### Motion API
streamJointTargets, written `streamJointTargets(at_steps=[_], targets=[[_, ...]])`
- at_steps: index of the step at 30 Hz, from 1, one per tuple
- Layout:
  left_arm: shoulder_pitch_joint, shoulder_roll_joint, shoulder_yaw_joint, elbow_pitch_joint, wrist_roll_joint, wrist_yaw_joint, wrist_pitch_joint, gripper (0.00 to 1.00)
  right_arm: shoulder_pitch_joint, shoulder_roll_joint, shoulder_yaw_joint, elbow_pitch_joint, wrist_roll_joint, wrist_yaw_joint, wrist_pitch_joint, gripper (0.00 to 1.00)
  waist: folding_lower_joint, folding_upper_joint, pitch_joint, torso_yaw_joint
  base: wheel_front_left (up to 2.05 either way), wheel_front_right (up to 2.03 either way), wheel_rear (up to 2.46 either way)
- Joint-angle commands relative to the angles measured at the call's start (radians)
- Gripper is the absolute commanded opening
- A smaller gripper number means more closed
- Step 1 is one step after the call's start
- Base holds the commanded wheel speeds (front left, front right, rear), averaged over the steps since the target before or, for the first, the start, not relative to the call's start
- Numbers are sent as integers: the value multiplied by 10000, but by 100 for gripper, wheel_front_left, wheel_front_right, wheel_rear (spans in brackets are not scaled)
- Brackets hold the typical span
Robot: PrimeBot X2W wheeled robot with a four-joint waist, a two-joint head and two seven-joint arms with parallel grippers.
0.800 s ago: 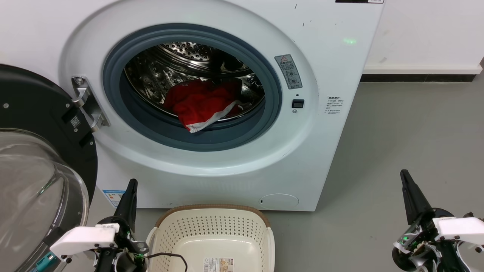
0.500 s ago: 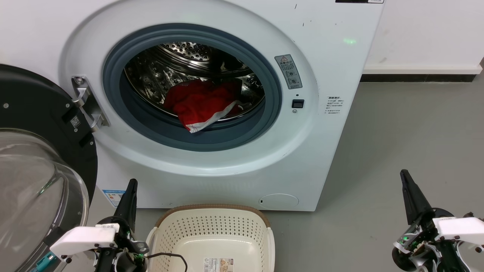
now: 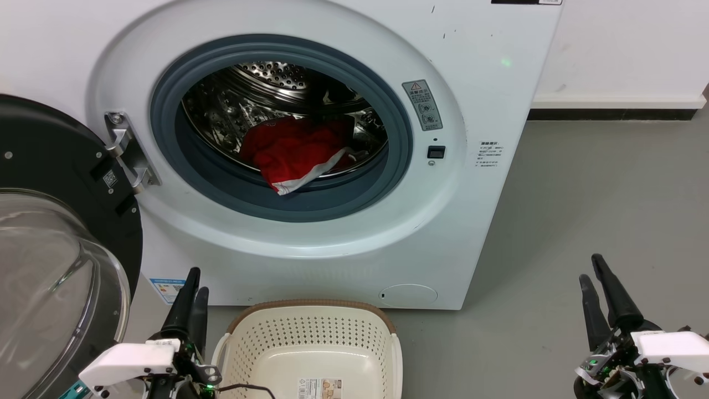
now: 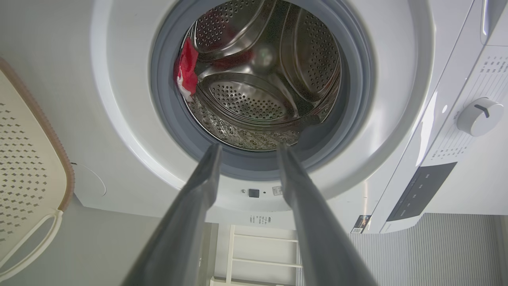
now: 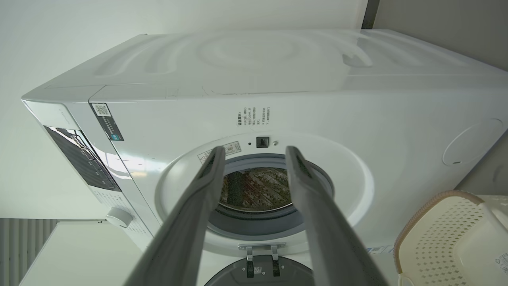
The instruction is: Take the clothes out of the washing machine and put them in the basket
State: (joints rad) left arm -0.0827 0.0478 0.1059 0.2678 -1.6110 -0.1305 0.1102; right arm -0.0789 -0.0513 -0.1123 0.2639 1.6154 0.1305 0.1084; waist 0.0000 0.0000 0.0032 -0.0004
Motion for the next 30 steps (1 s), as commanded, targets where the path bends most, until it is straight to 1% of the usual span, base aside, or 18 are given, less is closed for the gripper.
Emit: streamJointTargets(at_steps=[1,6,10,17,18,23,30], targets=[[-244,24,-148,-179,130,0,-160,100,-140,-5,48,-264,-70,2,-161,100,0,0,3,-11,0,0,0],[-338,28,-357,-272,435,0,-427,100,-48,-4,42,-395,-363,2,-414,100,0,0,9,-28,0,0,0],[-413,31,-407,-418,1047,0,-618,100,-13,-4,60,-539,-984,2,-604,100,0,0,15,-37,0,0,0],[-522,39,-532,-727,2685,-1,-931,100,57,-3,103,-1034,-2612,2,-918,100,0,0,21,-43,0,0,0],[-522,39,-532,-727,2685,-1,-931,100,57,-3,103,-1034,-2612,2,-918,100,0,0,21,-43,0,0,0],[-614,35,-647,-879,3838,-1,-1141,100,119,-3,157,-1388,-3724,2,-1126,100,0,0,22,-46,0,0,0],[-694,32,-739,-1091,5308,-1,-1419,100,244,-2,273,-1770,-5609,2,-1404,100,0,0,18,-55,0,0,0]])
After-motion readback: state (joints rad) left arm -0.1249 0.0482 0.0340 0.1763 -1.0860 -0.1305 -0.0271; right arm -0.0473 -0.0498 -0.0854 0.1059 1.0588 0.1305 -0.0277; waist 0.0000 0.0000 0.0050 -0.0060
